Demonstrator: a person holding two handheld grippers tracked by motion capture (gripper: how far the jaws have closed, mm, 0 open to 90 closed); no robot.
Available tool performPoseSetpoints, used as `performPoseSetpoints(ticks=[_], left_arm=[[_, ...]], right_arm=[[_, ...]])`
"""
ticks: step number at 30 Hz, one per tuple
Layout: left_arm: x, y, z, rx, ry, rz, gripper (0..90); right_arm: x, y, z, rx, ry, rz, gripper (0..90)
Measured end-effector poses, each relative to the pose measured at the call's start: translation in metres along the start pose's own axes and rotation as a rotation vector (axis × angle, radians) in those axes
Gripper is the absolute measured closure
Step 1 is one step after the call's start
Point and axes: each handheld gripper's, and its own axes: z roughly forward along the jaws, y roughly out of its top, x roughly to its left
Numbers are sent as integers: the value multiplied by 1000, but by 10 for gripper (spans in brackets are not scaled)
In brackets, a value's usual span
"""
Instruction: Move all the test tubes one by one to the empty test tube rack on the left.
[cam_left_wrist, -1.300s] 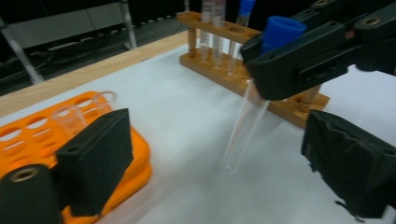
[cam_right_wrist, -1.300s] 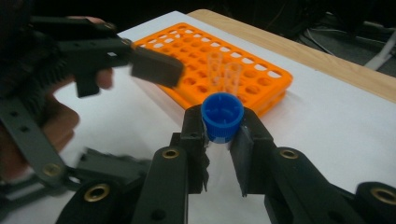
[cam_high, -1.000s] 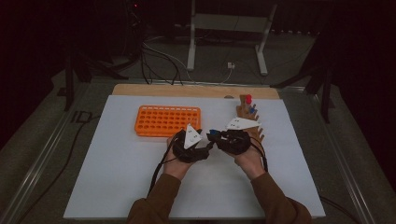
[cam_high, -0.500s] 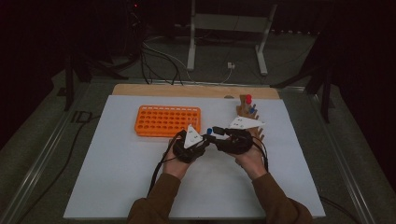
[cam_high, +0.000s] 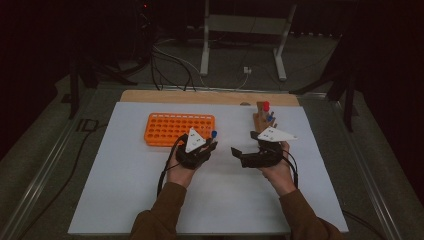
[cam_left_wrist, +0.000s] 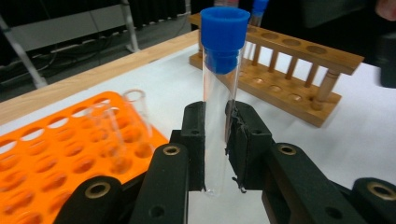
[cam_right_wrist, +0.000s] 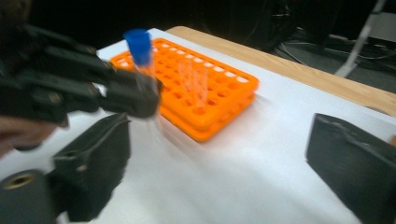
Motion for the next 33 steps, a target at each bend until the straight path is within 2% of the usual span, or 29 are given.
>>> performPoseSetpoints(ticks=[5, 10, 16, 18, 26, 29, 33], left_arm=[[12, 2, -7, -28, 27, -23, 772], [23, 4, -11, -45, 58, -34, 771], [33, 4, -8, -31, 103, -31, 771], [36, 5, -6, -19, 119, -19, 770], [48, 3, 4, -4, 160, -36, 770], [51, 1, 8, 1, 182, -51, 770], [54, -3, 15, 14, 191, -72, 770]], right_arm=[[-8, -7, -10, -19, -42, 11, 9], [-15, -11, -19, -26, -58, 21, 2], [-24, -16, -31, -38, -81, 37, 2], [-26, -17, -34, -41, -88, 47, 3], [-32, -18, -38, -51, -88, 58, 3], [-31, -18, -38, -55, -79, 61, 3], [-30, -17, -39, -59, -74, 61, 3]])
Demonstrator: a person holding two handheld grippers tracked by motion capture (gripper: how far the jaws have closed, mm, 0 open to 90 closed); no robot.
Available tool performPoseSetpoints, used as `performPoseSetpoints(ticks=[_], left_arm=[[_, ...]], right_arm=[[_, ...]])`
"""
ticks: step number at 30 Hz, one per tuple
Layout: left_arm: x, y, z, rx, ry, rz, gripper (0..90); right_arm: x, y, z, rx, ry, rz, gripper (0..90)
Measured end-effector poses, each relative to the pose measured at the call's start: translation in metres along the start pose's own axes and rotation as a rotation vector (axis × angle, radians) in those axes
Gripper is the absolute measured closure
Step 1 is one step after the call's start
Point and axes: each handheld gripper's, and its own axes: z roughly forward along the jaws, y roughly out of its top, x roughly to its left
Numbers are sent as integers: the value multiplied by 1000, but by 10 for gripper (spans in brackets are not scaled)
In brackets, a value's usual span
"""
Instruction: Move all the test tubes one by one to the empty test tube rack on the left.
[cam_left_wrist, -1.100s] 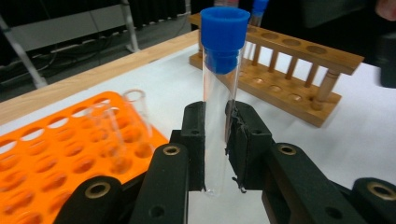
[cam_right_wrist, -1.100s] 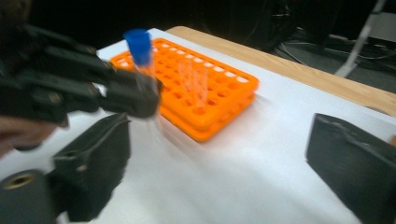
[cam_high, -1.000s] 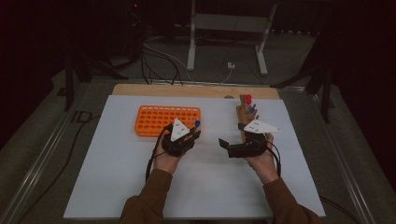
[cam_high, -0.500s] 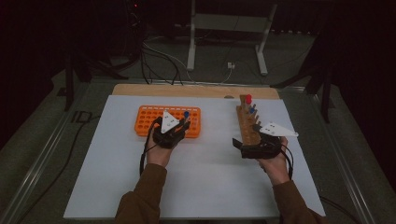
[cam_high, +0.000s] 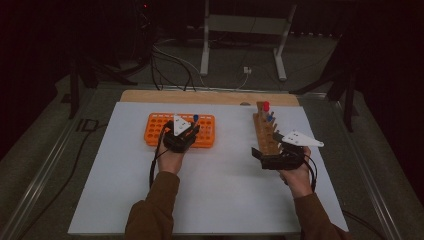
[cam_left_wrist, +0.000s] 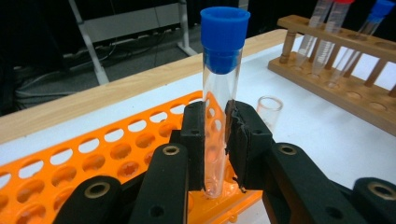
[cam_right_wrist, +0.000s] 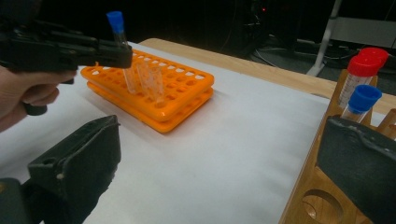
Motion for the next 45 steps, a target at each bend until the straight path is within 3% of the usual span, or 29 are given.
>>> performPoseSetpoints(ticks=[4, 9, 17, 26, 32, 36, 40, 45], left_arm=[[1, -3, 6, 14, 14, -22, 769], [-1, -10, 13, 55, 23, -20, 769], [0, -22, 17, 82, 16, -49, 771], [-1, -24, 20, 120, 11, -27, 772], [0, -25, 21, 132, 1, -40, 764], [1, -26, 18, 128, -3, -59, 656], [3, -26, 7, 94, -5, -73, 526], [6, -23, -13, 29, -72, -126, 445]], right_arm=[[-1, 0, 0, 1, 3, 4, 3], [0, -1, 0, 0, 7, 3, 3], [0, -1, 1, 3, 11, 6, 3], [2, -1, 2, 8, 17, 2, 3], [1, -1, 2, 8, 17, 4, 3], [2, -1, 2, 8, 17, 2, 3], [1, -1, 2, 5, 16, 7, 3], [2, -1, 3, 8, 14, 6, 3]])
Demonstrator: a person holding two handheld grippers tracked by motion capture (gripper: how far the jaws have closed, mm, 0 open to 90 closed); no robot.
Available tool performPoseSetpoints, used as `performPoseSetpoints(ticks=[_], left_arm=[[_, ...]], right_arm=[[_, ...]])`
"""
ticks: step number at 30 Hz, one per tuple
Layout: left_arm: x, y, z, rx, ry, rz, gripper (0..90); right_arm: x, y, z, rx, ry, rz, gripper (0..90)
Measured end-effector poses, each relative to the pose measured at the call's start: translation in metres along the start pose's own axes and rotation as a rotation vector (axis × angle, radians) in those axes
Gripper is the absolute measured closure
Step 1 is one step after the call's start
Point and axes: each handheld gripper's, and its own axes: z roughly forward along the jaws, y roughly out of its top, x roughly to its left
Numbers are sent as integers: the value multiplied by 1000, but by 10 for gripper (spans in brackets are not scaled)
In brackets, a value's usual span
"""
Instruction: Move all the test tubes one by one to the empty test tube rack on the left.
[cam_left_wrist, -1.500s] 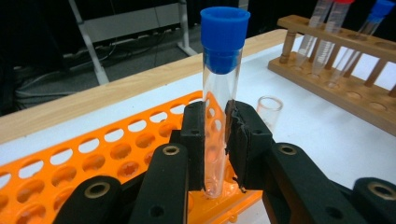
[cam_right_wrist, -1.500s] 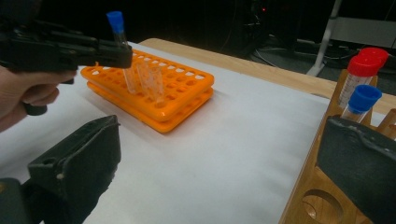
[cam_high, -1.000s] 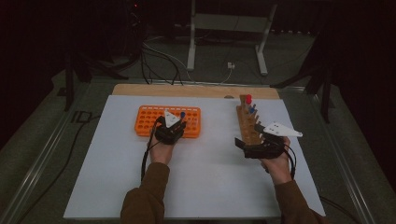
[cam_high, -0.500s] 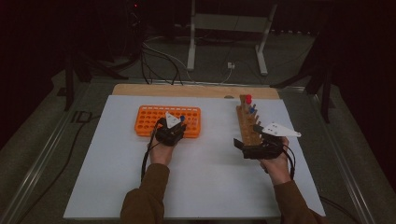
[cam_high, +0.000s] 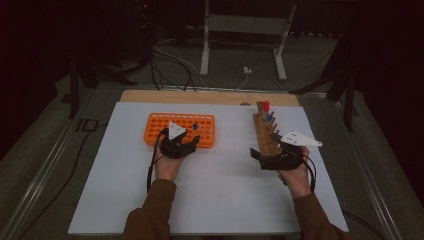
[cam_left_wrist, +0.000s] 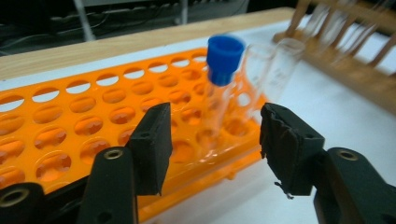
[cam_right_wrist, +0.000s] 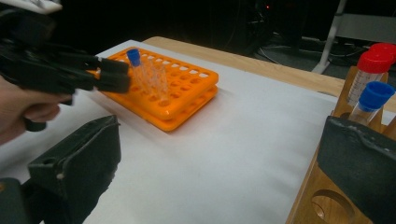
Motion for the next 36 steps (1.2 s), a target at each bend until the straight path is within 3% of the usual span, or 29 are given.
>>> performPoseSetpoints(ticks=[8, 11, 14, 22, 29, 36], left_arm=[[3, 0, -39, -65, -53, -8, 396], [6, -3, -54, -60, -23, 3, 283], [11, -7, -69, -62, 36, 6, 188], [23, -19, -103, -73, 90, 9, 15], [25, -25, -112, -106, 110, -2, 4], [29, -31, -110, -109, 144, -23, 5]], right_arm=[[-1, 1, 0, -2, 2, -3, 3], [-2, 1, 0, 1, 1, -10, 3], [-3, 4, 0, -3, -1, -7, 3], [-13, 16, 0, -14, -26, -13, 3], [-32, 25, 10, -3, -97, 13, 3], [-56, 27, 29, 52, -144, 45, 108]])
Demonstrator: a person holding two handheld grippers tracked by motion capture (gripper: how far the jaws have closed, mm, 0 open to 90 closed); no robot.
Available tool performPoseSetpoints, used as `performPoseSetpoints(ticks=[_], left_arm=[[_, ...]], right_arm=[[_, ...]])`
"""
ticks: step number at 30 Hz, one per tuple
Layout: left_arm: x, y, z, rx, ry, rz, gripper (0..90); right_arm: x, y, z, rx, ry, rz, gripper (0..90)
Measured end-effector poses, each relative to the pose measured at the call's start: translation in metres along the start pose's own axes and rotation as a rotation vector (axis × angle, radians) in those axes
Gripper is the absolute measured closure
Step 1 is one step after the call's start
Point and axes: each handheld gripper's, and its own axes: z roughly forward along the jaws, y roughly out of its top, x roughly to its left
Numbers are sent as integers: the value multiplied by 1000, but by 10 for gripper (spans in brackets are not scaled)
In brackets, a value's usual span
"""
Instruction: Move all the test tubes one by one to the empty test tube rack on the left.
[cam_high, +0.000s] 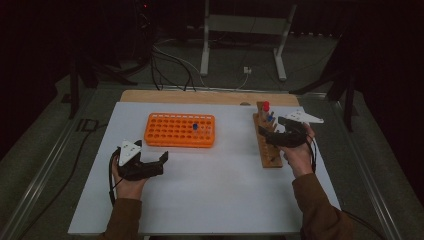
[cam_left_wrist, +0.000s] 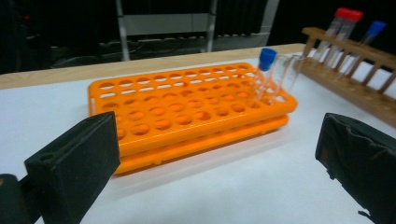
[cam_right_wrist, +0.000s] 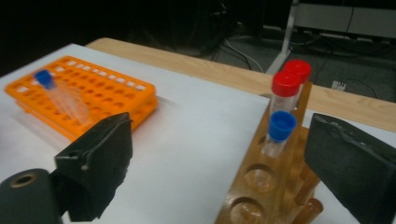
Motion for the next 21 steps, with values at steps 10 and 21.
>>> performPoseSetpoints(ticks=[10, 21], left_arm=[[2, -6, 1, 5, 22, -8, 5], [3, -9, 2, 7, 35, -19, 5]], right_arm=[[-20, 4, 26, 65, -86, 23, 427], [-27, -7, 49, 124, -142, 43, 683]])
